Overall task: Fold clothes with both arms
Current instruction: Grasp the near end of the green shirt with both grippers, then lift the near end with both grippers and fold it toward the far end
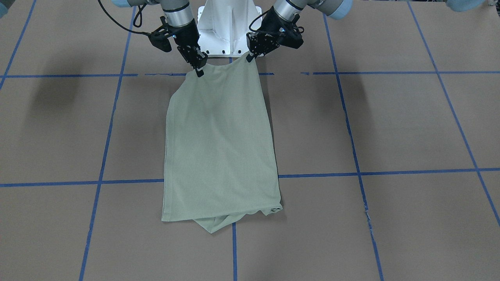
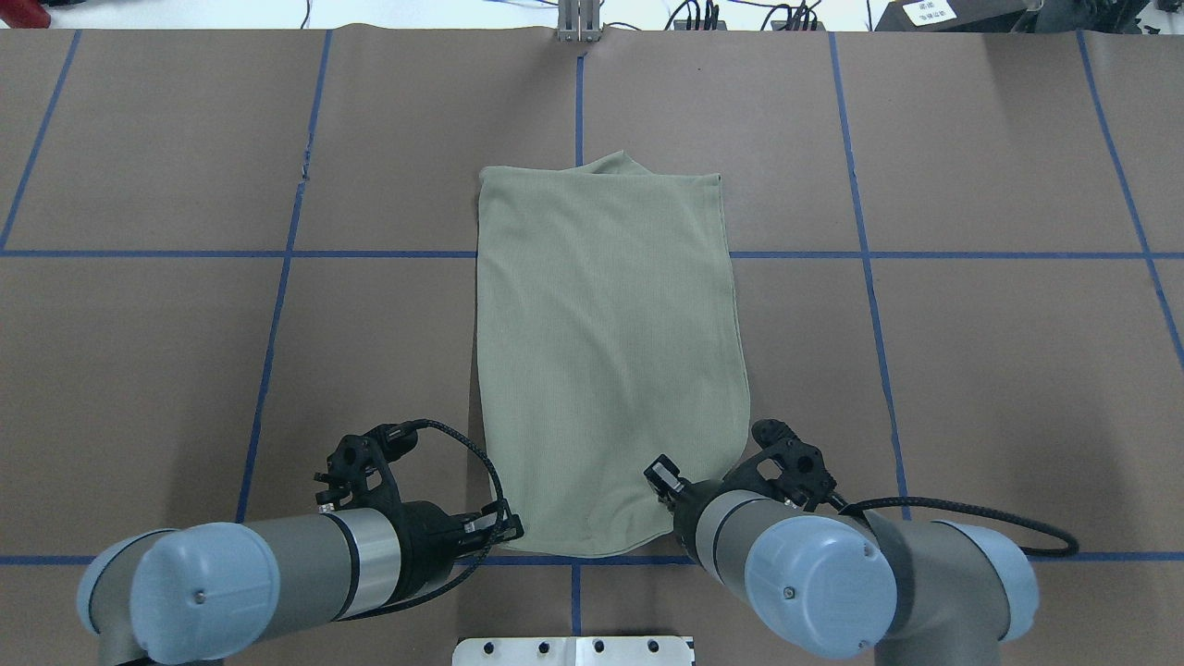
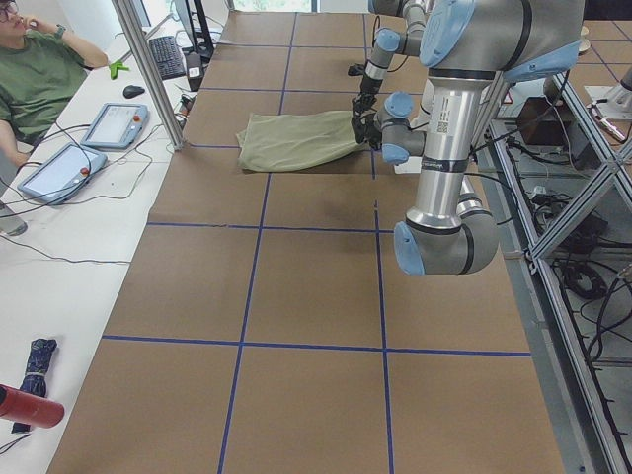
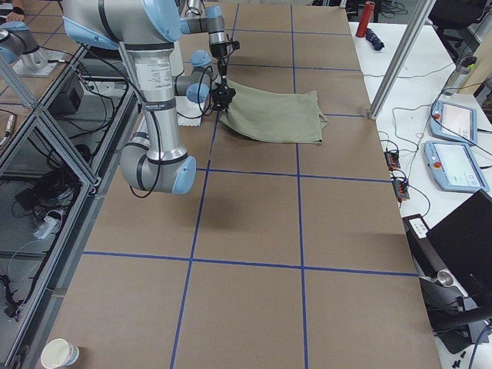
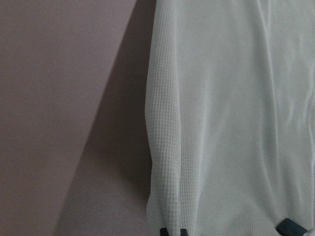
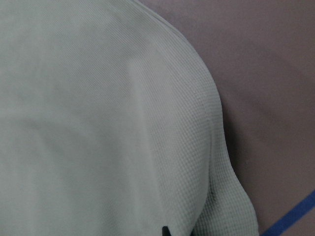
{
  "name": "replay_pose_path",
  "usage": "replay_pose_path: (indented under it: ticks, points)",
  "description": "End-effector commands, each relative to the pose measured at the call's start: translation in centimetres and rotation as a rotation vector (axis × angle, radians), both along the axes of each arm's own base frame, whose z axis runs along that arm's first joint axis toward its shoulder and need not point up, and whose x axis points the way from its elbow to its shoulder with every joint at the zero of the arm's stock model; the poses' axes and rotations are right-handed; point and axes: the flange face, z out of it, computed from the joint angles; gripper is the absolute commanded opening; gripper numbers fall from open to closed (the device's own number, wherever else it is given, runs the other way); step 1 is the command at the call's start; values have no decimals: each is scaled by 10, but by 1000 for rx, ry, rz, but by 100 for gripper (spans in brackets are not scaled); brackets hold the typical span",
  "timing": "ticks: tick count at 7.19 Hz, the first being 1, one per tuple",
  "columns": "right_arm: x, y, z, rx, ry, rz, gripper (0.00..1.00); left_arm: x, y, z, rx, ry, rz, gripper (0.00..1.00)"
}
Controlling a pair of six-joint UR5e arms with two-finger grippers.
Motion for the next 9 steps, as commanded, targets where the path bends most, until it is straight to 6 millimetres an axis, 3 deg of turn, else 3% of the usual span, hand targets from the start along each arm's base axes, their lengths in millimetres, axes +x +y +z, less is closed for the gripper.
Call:
replay_pose_path:
  ticks: [1,2,3,4,6,7,8,9]
  points:
    - [85,16,-69,-6,-23,-70,0,-87,18,-66,-15,27,87,0]
    - [86,5,-91,49,10,-142,0,-90,9,-69,-21,-7,77,0]
    - [69,-5,-81,130,80,-184,0,-85,-12,-61,50,-47,48,0]
    - [52,-29,-75,210,142,-211,0,-73,-47,-41,113,-127,9,0]
    - [15,-97,-72,325,232,-234,0,-41,-129,-12,179,-262,-70,0]
    - [-10,-127,-54,316,257,-223,0,-26,-164,-2,202,-321,-90,0]
    - [-36,-162,-41,300,272,-202,0,-16,-193,12,210,-367,-108,0]
    - [-60,-193,-32,288,281,-198,0,-9,-209,25,224,-368,-120,0]
